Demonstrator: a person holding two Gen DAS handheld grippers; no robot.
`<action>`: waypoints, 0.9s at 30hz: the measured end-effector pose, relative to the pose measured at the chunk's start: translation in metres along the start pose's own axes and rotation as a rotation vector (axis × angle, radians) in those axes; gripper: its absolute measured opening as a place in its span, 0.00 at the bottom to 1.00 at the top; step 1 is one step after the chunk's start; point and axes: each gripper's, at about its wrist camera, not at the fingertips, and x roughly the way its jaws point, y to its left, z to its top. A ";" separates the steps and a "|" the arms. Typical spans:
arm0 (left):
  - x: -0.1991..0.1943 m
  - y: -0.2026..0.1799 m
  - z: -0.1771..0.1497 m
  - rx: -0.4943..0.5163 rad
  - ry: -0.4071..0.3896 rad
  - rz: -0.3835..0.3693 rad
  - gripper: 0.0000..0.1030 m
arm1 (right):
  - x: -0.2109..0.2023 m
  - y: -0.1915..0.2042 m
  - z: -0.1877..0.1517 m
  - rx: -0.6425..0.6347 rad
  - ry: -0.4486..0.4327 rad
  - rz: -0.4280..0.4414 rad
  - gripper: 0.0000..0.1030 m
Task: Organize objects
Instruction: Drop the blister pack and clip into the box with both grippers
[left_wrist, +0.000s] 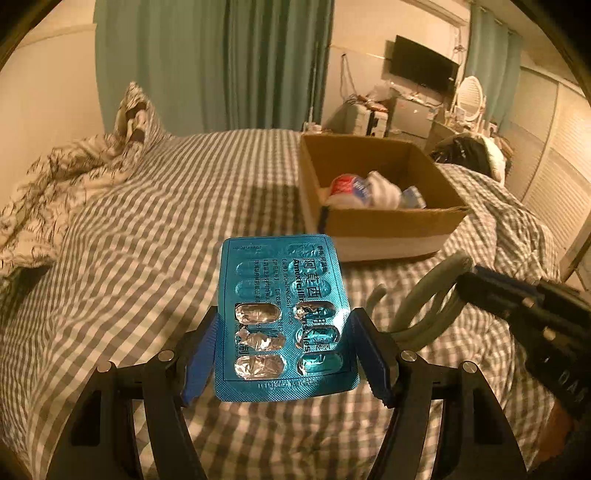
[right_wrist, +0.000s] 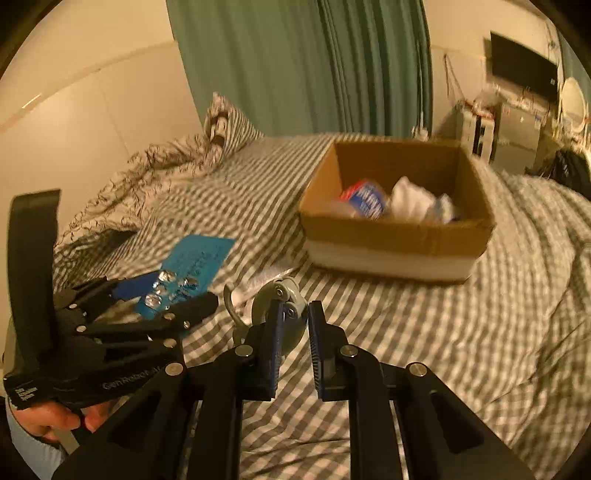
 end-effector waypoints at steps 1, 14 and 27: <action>-0.002 -0.003 0.003 0.006 -0.007 -0.005 0.69 | -0.007 -0.003 0.003 -0.007 -0.016 -0.014 0.13; -0.012 -0.042 0.099 0.070 -0.158 -0.056 0.69 | -0.041 -0.056 0.089 -0.076 -0.159 -0.178 0.13; 0.049 -0.062 0.176 0.109 -0.172 -0.072 0.69 | 0.010 -0.104 0.163 -0.103 -0.161 -0.227 0.13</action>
